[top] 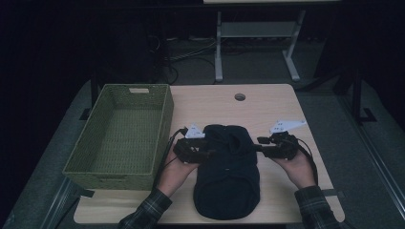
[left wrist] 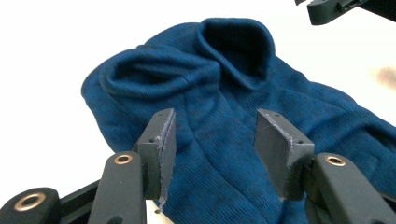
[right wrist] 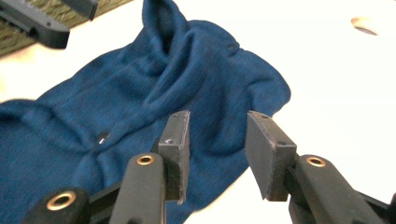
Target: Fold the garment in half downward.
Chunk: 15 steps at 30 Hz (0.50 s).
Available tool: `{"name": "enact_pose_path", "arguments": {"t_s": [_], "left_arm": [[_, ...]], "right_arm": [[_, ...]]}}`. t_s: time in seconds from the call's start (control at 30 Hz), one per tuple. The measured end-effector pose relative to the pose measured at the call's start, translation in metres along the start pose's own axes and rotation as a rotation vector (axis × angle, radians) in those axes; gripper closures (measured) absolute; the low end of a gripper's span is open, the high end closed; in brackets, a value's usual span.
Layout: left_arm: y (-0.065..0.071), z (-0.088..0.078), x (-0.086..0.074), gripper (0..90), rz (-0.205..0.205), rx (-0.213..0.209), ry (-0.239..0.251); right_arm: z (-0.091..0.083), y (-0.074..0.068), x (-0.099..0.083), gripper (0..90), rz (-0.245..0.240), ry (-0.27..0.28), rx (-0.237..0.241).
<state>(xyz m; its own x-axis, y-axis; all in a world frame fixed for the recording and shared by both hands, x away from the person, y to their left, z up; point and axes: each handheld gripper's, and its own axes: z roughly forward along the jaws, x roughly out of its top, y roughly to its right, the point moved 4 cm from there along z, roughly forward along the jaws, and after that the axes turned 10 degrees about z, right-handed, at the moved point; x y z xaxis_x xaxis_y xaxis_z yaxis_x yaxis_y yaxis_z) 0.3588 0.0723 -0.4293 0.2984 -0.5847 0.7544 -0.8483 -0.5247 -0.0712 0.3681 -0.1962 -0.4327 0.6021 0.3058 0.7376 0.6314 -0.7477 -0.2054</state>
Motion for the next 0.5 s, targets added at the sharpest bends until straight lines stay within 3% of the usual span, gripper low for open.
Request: {"name": "enact_pose_path", "arguments": {"t_s": [0.2,0.5], "left_arm": [[-0.012,0.006,0.010,48.5,-0.014,0.014,0.015],[-0.031,0.013,0.022,48.4,-0.043,0.049,0.045]], "right_arm": [[0.013,0.012,0.017,61.2,0.017,0.009,-0.015],[0.050,0.033,0.033,60.8,0.056,-0.035,-0.035]]}}
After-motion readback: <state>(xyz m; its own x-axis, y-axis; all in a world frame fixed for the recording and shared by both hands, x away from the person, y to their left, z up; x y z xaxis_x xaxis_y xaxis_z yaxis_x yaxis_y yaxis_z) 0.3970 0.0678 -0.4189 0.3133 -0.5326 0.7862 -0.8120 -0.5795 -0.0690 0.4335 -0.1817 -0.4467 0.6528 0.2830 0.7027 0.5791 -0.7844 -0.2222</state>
